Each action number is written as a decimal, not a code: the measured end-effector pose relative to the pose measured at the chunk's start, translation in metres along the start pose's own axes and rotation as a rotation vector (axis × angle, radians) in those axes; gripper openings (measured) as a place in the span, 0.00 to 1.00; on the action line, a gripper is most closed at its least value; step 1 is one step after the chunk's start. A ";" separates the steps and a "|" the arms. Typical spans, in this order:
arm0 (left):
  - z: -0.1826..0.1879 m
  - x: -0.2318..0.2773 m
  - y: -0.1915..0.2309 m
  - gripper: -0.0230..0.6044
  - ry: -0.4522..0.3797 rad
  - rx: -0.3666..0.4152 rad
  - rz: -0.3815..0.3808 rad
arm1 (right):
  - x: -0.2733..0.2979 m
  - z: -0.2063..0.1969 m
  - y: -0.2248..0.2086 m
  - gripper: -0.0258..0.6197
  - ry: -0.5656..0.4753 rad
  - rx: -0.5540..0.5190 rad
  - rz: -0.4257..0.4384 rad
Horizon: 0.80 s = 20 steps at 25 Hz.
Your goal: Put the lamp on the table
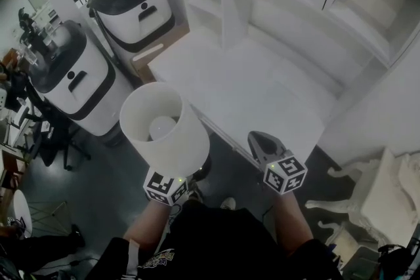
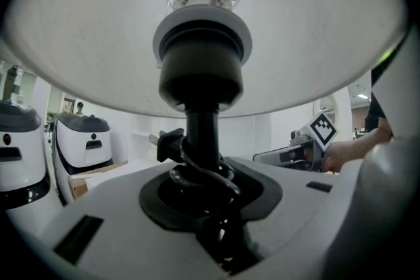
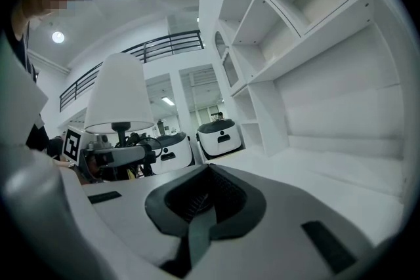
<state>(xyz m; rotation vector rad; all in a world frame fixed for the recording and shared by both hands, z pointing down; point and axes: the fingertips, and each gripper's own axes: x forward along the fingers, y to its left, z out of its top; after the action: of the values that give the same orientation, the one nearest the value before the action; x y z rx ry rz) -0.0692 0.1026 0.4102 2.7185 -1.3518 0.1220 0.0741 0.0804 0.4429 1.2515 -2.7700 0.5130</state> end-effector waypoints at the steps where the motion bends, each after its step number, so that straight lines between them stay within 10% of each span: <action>1: 0.001 0.000 0.002 0.23 0.000 0.000 0.002 | 0.002 0.000 0.000 0.08 0.001 0.002 0.002; 20: 0.013 0.005 0.074 0.23 -0.009 0.019 -0.084 | 0.065 0.019 0.018 0.08 -0.030 0.017 -0.081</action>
<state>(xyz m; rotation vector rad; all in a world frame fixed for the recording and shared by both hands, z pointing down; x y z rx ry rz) -0.1251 0.0524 0.4020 2.7896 -1.2427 0.1171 0.0191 0.0387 0.4318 1.3798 -2.7307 0.5171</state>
